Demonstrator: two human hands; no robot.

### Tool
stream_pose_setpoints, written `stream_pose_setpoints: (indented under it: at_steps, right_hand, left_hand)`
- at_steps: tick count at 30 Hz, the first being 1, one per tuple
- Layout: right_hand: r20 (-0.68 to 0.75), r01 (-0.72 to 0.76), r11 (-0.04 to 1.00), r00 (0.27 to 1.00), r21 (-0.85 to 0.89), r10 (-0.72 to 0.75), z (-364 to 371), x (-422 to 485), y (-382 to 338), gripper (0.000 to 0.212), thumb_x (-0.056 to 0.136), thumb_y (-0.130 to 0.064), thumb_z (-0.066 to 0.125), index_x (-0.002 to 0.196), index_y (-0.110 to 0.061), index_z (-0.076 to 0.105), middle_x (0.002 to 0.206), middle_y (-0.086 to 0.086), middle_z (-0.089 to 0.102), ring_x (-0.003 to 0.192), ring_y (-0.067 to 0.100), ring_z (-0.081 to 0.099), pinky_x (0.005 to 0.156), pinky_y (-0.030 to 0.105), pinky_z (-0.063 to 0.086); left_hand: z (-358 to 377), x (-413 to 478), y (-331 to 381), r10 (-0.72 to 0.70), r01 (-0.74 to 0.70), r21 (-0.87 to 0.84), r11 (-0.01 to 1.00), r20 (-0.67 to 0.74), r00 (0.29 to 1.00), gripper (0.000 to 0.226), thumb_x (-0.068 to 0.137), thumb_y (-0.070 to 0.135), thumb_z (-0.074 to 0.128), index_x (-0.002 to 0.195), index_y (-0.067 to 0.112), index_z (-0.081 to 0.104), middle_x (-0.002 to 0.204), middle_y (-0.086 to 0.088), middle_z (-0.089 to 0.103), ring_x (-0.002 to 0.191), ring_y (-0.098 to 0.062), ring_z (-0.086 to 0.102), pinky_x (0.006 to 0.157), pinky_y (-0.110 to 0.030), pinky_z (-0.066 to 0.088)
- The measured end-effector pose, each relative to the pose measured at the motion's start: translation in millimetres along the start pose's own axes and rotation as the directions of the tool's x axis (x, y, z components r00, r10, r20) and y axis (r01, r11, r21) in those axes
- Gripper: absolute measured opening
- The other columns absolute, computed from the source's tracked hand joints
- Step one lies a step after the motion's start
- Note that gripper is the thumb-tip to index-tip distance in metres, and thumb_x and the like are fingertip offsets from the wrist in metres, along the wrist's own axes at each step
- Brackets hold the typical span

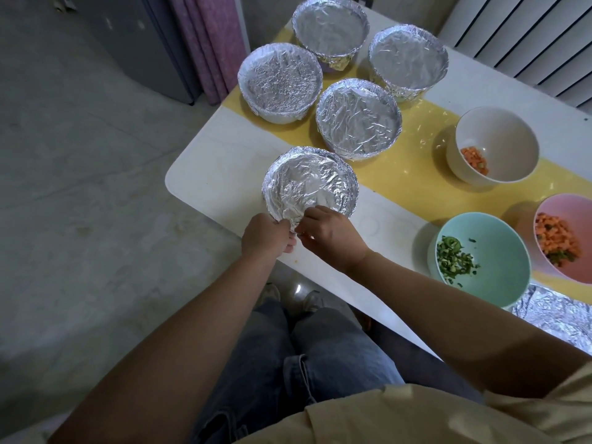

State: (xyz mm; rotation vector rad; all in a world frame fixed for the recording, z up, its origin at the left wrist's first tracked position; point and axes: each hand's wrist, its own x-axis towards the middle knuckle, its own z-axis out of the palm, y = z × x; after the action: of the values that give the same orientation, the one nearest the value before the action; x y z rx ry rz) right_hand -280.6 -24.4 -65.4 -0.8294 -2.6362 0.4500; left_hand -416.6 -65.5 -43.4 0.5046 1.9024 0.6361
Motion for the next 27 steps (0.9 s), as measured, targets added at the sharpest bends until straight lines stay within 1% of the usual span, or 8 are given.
stream_pose_setpoints:
  at_steps: [3,8,14,18,20,23,25,27]
  right_hand:
    - [-0.008,-0.04,0.999,0.999,0.029,0.041,3,1,0,0.025,0.081,-0.013,0.045,0.066,-0.006,0.064,0.066,0.007,0.057,0.061,0.029,0.057,0.049,0.032,0.048]
    - [-0.006,-0.061,0.997,0.998,0.036,0.061,1,1,-2,0.024,0.081,-0.013,0.047,0.067,-0.006,0.064,0.066,0.008,0.056,0.062,0.03,0.057,0.049,0.033,0.049]
    - [-0.031,-0.084,0.995,0.996,0.06,0.086,3,1,-4,0.029,0.087,-0.02,0.049,0.067,-0.006,0.064,0.066,0.008,0.055,0.062,0.029,0.056,0.047,0.033,0.047]
    - [0.009,-0.061,0.996,0.998,0.072,0.06,-3,-3,-4,0.01,0.079,-0.014,0.074,0.078,-0.006,0.068,0.075,0.009,0.059,0.069,0.029,0.057,0.055,0.032,0.047]
    - [0.043,-0.04,0.998,0.998,0.055,0.037,-8,-10,2,0.023,0.07,-0.015,0.083,0.084,-0.005,0.067,0.08,0.009,0.06,0.072,0.03,0.057,0.06,0.033,0.047]
    - [0.029,-0.017,0.999,0.999,0.034,0.016,-12,-17,10,0.009,0.08,-0.014,0.072,0.078,-0.008,0.066,0.078,0.007,0.06,0.07,0.029,0.056,0.06,0.035,0.049]
    - [-0.005,-0.015,1.0,1.0,0.016,0.015,-10,-17,13,0.017,0.087,-0.013,0.058,0.072,-0.008,0.064,0.073,0.006,0.059,0.067,0.028,0.055,0.057,0.035,0.048]
    - [-0.003,-0.011,1.0,1.0,0.009,0.011,-8,-15,11,0.017,0.085,-0.008,0.058,0.069,-0.007,0.064,0.072,0.006,0.058,0.065,0.028,0.054,0.056,0.035,0.047]
  left_hand:
    - [1,2,0,0.013,-0.013,0.007,1.0,-0.004,1.0,0.026,0.089,0.007,0.049,0.077,-0.01,0.066,0.077,-0.021,0.073,0.072,-0.036,0.073,0.077,-0.048,0.06]
    - [1,4,0,0.0,0.0,-0.035,0.999,0.0,1.0,0.025,0.088,0.011,0.057,0.075,-0.006,0.067,0.08,-0.023,0.073,0.071,-0.034,0.073,0.077,-0.045,0.061]
    - [1,8,-1,0.019,-0.019,0.054,0.998,-0.012,1.0,0.028,0.089,0.01,0.051,0.067,-0.001,0.066,0.062,-0.013,0.072,0.06,-0.029,0.072,0.082,-0.043,0.059]
    - [-6,9,4,0.022,-0.024,0.105,0.994,0.023,1.0,0.025,0.089,0.011,0.05,0.08,-0.003,0.068,0.063,-0.011,0.072,0.059,-0.028,0.072,0.081,-0.042,0.059]
    - [-13,11,7,0.017,-0.022,0.129,0.991,0.037,0.999,0.025,0.089,0.009,0.049,0.087,-0.007,0.068,0.067,-0.013,0.072,0.058,-0.028,0.072,0.076,-0.04,0.061]
    - [-21,15,8,0.016,-0.021,0.152,0.988,0.033,0.999,0.028,0.087,0.011,0.049,0.087,-0.01,0.068,0.069,-0.013,0.073,0.058,-0.028,0.072,0.073,-0.037,0.061]
    - [-21,14,6,0.017,-0.016,0.159,0.987,-0.002,1.0,0.03,0.088,0.016,0.051,0.086,-0.008,0.069,0.069,-0.012,0.073,0.059,-0.027,0.072,0.076,-0.037,0.061]
    - [-16,8,3,-0.013,0.015,0.116,0.993,-0.015,1.0,0.033,0.088,0.023,0.055,0.087,-0.008,0.068,0.074,-0.014,0.074,0.061,-0.028,0.072,0.075,-0.038,0.061]
